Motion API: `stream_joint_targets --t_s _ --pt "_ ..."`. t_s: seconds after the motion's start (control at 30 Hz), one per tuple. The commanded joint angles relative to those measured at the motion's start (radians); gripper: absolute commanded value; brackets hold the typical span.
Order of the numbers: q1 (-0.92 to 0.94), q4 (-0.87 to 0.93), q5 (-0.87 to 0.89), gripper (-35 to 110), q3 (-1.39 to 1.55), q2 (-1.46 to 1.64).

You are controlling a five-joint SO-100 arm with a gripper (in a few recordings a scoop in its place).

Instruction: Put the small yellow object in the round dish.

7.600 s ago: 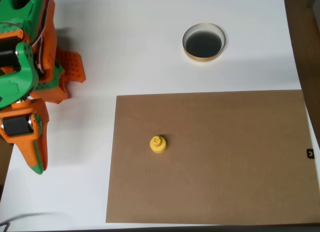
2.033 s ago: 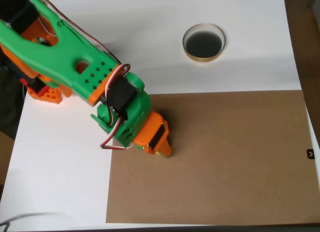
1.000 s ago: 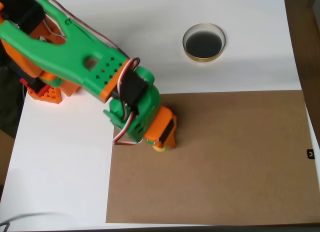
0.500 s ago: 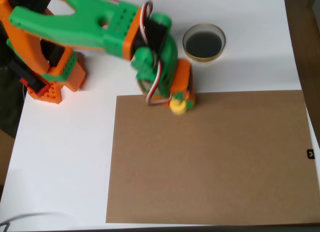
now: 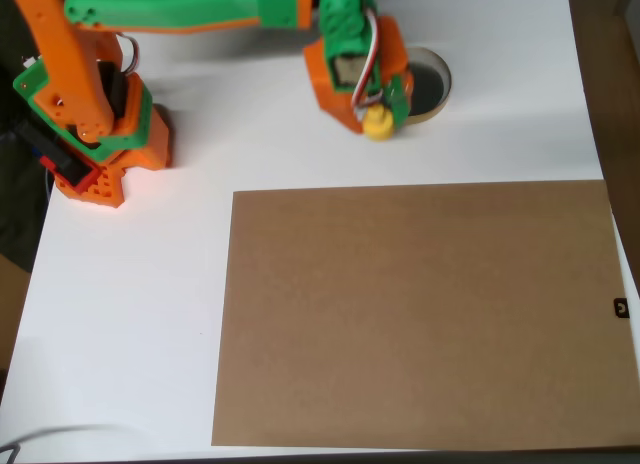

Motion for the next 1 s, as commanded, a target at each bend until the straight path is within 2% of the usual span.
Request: stream_joint_targets --t_s 0.0,0.63,0.97 --pt "-0.069 0.008 0.017 0 -0.106 -0.012" --pt "-0.255 0.018 0.051 0 -0.31 -0.202" --pt "-0.252 -0.002 0.041 0 -0.353 -0.244"
